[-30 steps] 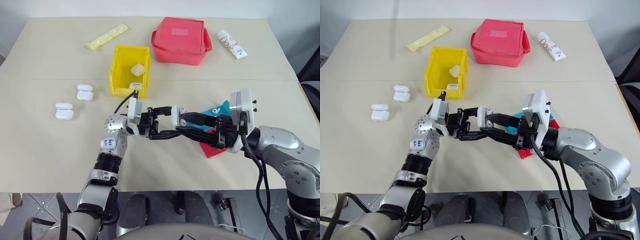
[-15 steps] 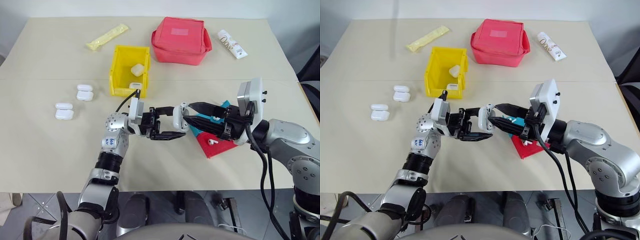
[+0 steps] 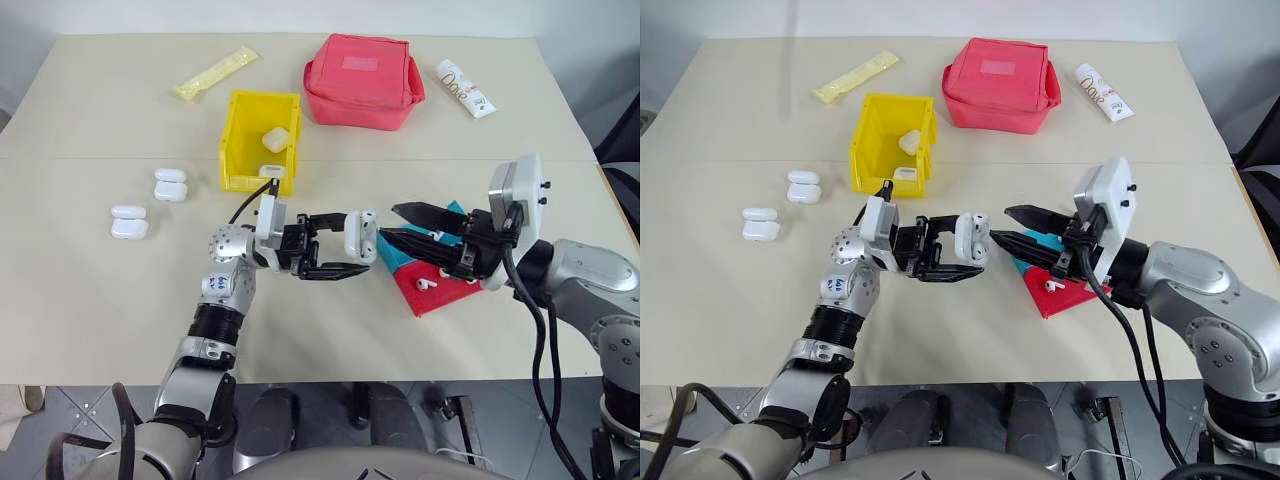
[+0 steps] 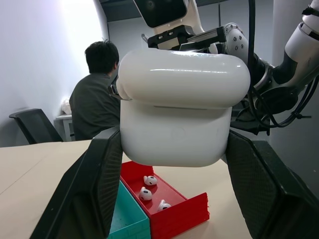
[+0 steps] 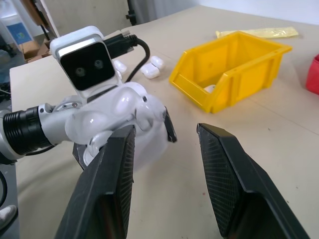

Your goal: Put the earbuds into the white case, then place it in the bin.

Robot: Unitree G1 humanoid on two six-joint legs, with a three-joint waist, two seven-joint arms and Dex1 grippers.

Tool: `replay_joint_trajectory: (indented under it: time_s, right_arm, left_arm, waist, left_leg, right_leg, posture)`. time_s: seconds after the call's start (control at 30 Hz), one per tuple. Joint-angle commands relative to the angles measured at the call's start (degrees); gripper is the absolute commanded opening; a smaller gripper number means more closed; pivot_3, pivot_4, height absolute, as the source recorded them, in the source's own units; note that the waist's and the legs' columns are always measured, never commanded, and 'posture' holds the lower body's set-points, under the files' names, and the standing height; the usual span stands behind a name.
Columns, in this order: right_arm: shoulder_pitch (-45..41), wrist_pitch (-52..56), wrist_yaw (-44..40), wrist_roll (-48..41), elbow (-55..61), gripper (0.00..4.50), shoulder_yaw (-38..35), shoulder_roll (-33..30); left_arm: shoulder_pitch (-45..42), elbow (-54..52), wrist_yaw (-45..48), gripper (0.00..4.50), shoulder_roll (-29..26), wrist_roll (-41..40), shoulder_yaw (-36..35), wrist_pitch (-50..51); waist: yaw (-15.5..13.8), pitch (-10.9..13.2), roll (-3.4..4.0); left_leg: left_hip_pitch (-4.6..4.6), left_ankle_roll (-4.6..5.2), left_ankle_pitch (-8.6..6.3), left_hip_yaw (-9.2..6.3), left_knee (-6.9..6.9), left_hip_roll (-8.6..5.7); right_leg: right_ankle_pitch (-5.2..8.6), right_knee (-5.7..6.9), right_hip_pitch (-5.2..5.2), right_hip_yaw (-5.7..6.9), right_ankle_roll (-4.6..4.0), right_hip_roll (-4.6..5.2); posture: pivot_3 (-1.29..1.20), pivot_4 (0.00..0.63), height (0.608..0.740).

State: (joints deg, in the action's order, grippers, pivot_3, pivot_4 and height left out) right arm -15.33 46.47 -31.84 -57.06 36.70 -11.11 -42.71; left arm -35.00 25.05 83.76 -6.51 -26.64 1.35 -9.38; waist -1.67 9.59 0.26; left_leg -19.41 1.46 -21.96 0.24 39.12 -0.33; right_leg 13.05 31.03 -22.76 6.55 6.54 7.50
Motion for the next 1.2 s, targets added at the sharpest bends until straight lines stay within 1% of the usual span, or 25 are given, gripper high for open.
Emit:
replay_joint_trajectory:
  time_s: [0.03, 0.2, 0.37, 0.63, 0.93, 1.2]
  right_arm:
    - [-0.3, -0.9, 0.1, 0.0, 1.3, 2.04, -2.2, -1.1]
    - [-1.7, -2.0, 0.3, 3.1, -0.6, 2.04, -1.8, -1.3]
    - [-4.6, -2.7, 0.0, 7.3, -3.4, 2.04, 0.7, -0.5]
    - [-7.7, -3.2, -1.9, 11.0, -5.7, 2.04, 4.0, 0.6]
    - [-8.3, -1.5, -3.7, 9.6, -3.3, 2.04, 4.9, 1.0]
    - [-7.8, 0.0, -3.6, 8.4, -1.2, 2.04, 4.6, 0.6]
  left_arm:
    - [-0.2, -2.0, 0.1, 2.76, 0.1, -0.8, 0.4, -0.7]
    - [-0.4, -1.7, 0.3, 2.76, 0.1, -1.0, 0.3, -0.6]
    - [-0.5, -1.7, 0.7, 2.76, 0.2, -1.1, 0.5, -0.4]
    - [-0.6, -1.5, 1.0, 2.76, 0.5, -1.1, 0.6, -0.5]
    - [-0.8, -1.2, 1.0, 2.76, 0.8, -1.0, 0.7, -0.8]
    - [-1.1, -0.9, 1.1, 2.76, 0.8, -0.9, 0.6, -0.8]
  waist:
    - [0.0, 0.0, 0.0]
    - [0.0, 0.0, 0.0]
    - [0.0, 0.0, 0.0]
    - [0.1, 0.0, 0.0]
    - [0.1, 0.0, 0.0]
    - [0.1, 0.0, 0.0]
  left_leg:
    - [0.0, 0.0, 0.0, 0.0, 0.0, 0.0]
    - [0.0, 0.0, 0.0, 0.0, 0.0, 0.0]
    - [0.0, 0.0, 0.0, 0.0, 0.0, 0.0]
    - [-0.01, 0.01, 0.01, 0.0, 0.0, -0.02]
    - [-0.01, 0.01, 0.01, 0.0, 0.0, -0.02]
    - [-0.01, 0.01, 0.01, 0.0, 0.0, -0.01]
  right_leg:
    - [0.0, 0.0, 0.0, 0.0, 0.0, 0.0]
    - [0.0, -0.02, 0.0, -0.01, 0.0, 0.0]
    - [0.0, -0.02, 0.0, 0.0, 0.01, -0.01]
    - [-0.01, -0.01, 0.0, 0.01, 0.01, -0.03]
    - [-0.01, 0.0, 0.0, 0.02, 0.01, -0.04]
    - [-0.01, -0.01, 0.0, 0.01, 0.01, -0.02]
  posture:
    - [0.0, 0.15, 0.74]
    - [0.0, 0.15, 0.74]
    - [0.0, 0.15, 0.74]
    - [0.0, 0.15, 0.74]
    - [0.0, 0.15, 0.74]
    - [0.0, 0.15, 0.74]
